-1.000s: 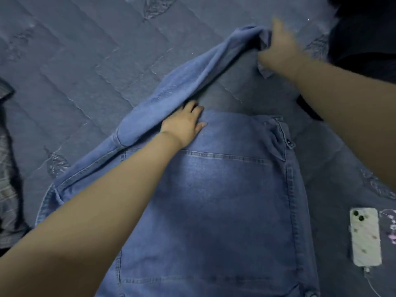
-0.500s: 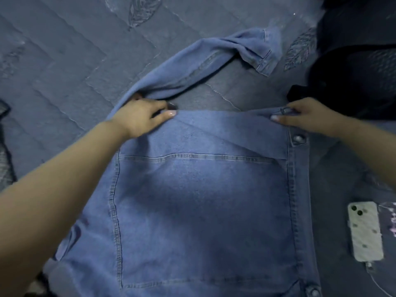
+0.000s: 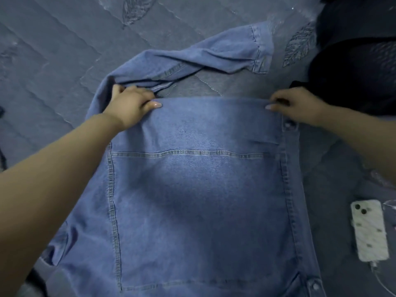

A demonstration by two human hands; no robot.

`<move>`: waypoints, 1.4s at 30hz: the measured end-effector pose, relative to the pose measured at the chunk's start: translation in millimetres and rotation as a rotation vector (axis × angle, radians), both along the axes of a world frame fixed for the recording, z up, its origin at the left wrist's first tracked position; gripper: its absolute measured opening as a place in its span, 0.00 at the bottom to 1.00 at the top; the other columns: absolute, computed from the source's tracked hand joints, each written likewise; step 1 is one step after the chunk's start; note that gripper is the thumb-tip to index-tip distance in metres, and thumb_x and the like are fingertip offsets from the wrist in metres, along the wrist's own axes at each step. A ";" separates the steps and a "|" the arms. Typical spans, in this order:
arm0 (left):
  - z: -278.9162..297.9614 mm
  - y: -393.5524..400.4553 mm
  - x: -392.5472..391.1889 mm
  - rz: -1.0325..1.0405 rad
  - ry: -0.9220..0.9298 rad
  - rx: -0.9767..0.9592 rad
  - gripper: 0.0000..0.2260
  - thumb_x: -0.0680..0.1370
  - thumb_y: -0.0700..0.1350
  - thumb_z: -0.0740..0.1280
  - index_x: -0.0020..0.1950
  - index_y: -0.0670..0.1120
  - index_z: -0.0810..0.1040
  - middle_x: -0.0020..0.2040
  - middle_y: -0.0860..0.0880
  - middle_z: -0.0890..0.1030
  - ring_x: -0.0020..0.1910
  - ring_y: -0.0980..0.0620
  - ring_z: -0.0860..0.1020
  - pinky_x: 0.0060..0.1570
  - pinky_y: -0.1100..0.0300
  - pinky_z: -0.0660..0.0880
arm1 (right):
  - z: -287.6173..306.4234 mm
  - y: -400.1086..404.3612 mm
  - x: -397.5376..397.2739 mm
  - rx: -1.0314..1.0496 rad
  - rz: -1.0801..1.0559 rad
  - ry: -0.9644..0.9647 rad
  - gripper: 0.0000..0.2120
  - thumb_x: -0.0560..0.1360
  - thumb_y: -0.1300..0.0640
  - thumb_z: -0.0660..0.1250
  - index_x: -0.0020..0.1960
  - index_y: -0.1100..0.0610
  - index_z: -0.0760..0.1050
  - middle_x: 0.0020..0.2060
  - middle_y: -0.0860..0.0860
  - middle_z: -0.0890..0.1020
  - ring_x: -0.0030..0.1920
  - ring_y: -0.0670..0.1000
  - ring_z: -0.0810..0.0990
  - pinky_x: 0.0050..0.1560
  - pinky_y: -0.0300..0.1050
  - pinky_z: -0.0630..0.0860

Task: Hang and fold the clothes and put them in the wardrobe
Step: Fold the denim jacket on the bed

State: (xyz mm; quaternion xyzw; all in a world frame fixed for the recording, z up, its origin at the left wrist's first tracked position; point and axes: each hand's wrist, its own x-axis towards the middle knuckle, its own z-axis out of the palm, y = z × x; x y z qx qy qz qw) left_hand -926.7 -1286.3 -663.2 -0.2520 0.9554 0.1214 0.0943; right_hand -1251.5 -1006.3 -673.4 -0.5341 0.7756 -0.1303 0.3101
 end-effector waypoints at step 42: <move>15.1 359.4 -151.0 0.534 -0.578 0.398 0.64 0.58 0.83 0.58 0.78 0.37 0.49 0.74 0.39 0.57 0.73 0.38 0.58 0.70 0.46 0.59 | 45.1 296.8 284.2 -0.037 -0.559 0.029 0.17 0.64 0.64 0.78 0.52 0.58 0.81 0.33 0.54 0.82 0.30 0.55 0.80 0.27 0.38 0.67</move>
